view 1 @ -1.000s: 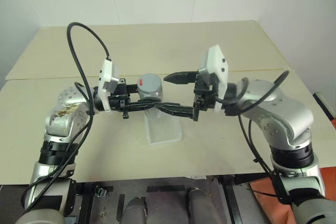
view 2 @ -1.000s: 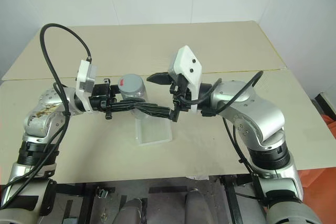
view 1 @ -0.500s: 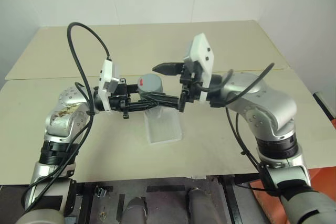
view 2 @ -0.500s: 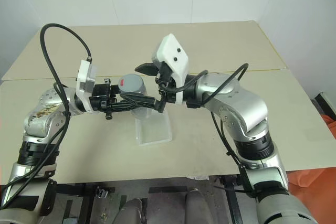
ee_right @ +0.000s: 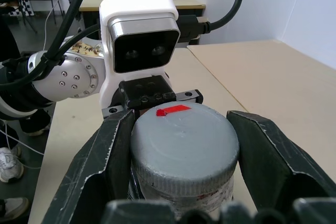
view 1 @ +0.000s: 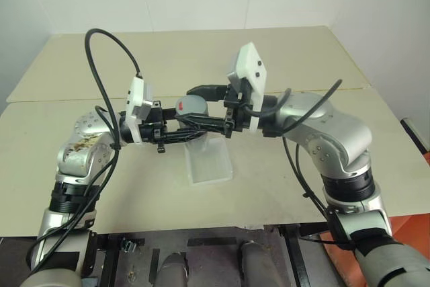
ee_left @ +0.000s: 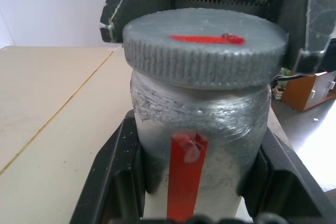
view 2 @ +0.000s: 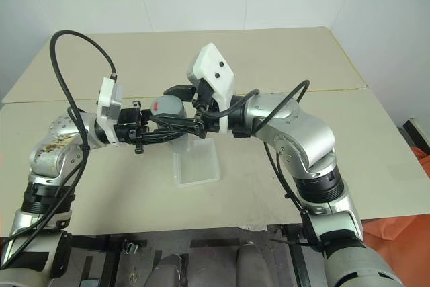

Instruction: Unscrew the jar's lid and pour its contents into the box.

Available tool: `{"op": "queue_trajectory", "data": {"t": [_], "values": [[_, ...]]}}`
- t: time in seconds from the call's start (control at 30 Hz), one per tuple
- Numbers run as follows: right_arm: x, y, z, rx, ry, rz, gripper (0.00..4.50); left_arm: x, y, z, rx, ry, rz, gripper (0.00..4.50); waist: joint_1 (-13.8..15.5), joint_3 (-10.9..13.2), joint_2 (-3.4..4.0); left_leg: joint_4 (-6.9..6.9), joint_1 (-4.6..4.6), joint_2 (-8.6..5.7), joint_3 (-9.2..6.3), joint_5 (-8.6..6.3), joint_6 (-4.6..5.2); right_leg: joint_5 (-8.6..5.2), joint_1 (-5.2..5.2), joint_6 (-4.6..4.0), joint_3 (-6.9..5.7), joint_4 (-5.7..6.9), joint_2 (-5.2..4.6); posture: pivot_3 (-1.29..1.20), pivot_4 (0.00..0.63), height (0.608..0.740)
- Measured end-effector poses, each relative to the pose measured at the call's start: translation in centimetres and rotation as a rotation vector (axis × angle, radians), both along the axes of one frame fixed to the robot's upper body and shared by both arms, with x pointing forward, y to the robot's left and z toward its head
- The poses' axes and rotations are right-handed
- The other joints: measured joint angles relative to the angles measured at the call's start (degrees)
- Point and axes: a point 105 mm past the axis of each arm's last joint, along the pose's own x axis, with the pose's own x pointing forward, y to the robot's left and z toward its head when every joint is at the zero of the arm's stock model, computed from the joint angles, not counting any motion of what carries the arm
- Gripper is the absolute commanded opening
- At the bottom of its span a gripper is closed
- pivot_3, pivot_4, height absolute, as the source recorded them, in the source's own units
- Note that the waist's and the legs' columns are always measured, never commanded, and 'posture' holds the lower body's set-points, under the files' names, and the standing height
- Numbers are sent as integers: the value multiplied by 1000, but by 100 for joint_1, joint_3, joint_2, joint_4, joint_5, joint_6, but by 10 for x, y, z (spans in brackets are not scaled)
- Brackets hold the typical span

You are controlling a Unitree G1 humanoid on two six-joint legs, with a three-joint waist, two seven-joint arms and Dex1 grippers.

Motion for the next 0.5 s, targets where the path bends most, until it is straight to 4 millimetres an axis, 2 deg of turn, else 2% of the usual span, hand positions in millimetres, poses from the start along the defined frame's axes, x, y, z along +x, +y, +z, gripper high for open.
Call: {"op": "queue_trajectory", "data": {"t": [0.13, 0.3, 0.43, 0.5], "values": [[-1, -1, 4, 50, 104, 16, 2742, -3, 2, -1, 18, -9, -3, 1922, -4, 0, 0, 0, 0, 0, 0, 0, 0, 0, -1, 0, 0, 2, 0, 0, 150, 740], [-4, -19, 49, 195, 113, 19, 2742, -2, 6, -8, 41, 4, 15, 1922, 8, 1, 1, -1, 0, 1, -1, 0, 0, 0, 1, 0, -1, 1, 0, 0, 150, 740], [7, -28, 47, 202, 127, -51, 2742, -2, 7, -6, 40, -8, 25, 1922, 8, 1, 1, -1, 0, 0, 0, 0, 0, 0, 1, 0, -1, 0, 0, 0, 150, 740], [17, -40, 41, 193, 119, -140, 2742, -1, 10, -7, 33, -7, 45, 1922, 10, 1, 1, -1, -3, 0, 0, 0, 0, 0, 0, 0, -1, 1, 0, 0, 150, 740]]}}
